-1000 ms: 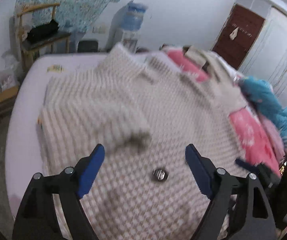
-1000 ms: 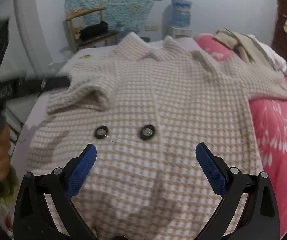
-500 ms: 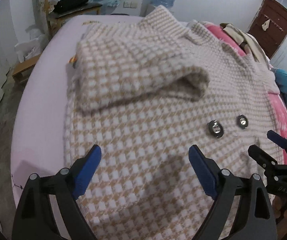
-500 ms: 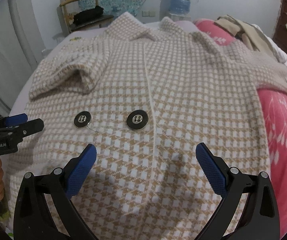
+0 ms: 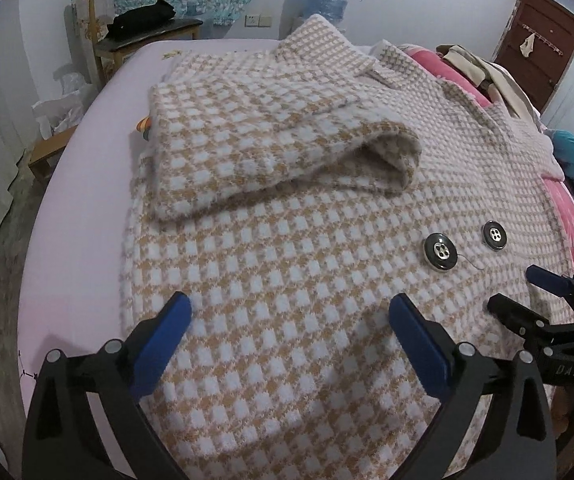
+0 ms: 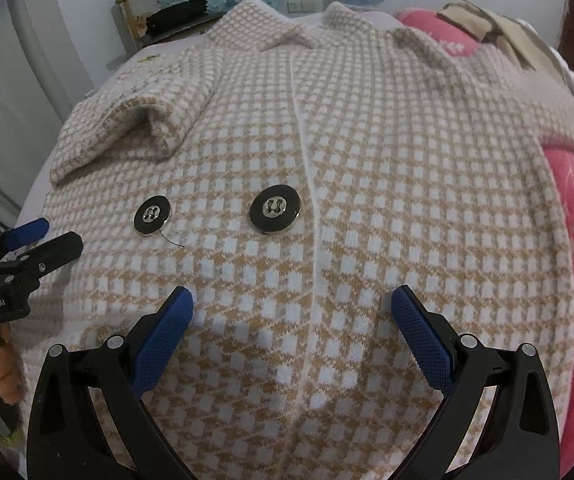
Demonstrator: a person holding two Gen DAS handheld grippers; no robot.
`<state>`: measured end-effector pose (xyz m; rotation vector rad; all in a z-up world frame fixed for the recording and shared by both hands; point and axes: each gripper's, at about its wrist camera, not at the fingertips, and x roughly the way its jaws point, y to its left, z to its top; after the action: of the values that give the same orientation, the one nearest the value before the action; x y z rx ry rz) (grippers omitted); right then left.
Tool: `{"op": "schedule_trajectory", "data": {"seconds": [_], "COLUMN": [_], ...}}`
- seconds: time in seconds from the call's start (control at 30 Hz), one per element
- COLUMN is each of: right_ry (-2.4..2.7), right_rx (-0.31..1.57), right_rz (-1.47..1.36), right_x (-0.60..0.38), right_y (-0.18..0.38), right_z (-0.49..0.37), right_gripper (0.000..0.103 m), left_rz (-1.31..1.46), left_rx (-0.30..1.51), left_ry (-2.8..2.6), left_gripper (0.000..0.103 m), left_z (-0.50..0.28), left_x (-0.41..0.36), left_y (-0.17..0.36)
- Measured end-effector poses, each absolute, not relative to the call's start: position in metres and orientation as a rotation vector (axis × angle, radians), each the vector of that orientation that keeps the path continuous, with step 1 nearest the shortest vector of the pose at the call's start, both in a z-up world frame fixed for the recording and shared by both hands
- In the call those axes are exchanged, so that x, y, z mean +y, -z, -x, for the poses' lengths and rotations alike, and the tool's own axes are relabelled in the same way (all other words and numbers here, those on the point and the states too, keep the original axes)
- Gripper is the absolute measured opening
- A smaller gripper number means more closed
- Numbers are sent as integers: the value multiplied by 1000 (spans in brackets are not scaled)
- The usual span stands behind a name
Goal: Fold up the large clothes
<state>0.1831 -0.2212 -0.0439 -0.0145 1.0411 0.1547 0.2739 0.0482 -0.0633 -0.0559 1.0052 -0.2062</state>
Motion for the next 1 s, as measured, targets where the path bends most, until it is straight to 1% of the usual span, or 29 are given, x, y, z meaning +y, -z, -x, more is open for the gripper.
{"op": "schedule_trajectory", "data": {"seconds": [0.23,0.47,0.6,0.8,0.87,1.0], "right_ry": [-159,-160,-163,-199,-205,-278], "right_rx": [1034,1025,1011,1049,1044,893], "right_rz": [19,21,27,42,53,100], "right_x": [-223,-220,-218,-220,-220,-209], "right_y": [46,46,44,38,28,-19], "right_z": [-183,-182,-170,-174,-176,-172], "right_gripper": [95,95,95,96,96,96], "left_rz": [78,32,37,81,112,154], "left_rx": [997,1002,1002,992,999,952], "left_ry": [231,220,226,259,278,261], "left_gripper": [98,98,98,98,98,98], "left_z": [-272,-271,-271,-271,-272,-268], "left_x": [53,49,49,54,59,73], "left_y": [63,65,65,63,61,48]}}
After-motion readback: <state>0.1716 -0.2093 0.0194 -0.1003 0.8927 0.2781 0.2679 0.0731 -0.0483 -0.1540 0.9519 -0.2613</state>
